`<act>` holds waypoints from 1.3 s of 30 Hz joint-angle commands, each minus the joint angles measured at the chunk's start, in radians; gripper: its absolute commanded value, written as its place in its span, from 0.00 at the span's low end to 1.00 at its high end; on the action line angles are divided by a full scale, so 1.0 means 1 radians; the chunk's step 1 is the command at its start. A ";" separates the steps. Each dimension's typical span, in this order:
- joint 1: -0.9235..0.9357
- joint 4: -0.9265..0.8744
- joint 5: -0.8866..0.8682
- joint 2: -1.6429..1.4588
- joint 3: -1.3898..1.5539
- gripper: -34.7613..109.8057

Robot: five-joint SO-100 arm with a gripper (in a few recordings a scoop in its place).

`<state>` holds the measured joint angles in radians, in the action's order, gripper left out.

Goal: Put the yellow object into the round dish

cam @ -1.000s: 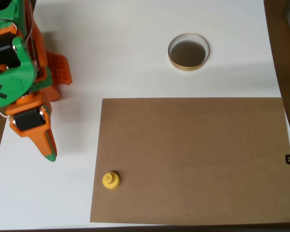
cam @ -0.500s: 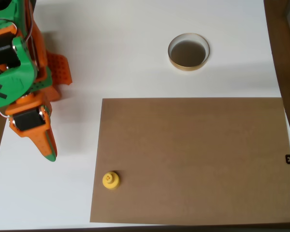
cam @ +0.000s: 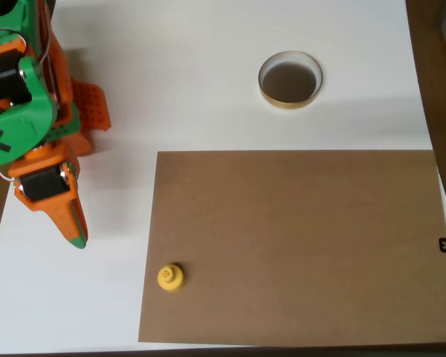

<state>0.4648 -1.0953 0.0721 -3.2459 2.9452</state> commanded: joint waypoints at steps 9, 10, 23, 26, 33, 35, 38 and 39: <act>0.023 0.006 0.012 -0.021 -0.005 0.24; 0.025 0.006 0.011 -0.021 -0.005 0.24; 0.025 0.006 0.011 -0.021 -0.005 0.24; 0.020 0.006 0.031 -0.021 -0.017 0.24; -0.002 -0.028 0.057 -0.021 -0.067 0.25; 0.028 -0.034 0.029 -0.021 -0.080 0.29; 0.069 -0.021 -0.008 -0.025 -0.106 0.35; 0.071 -0.014 -0.002 -0.025 -0.114 0.36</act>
<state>0.5123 -1.1152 0.0690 -3.2459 2.9161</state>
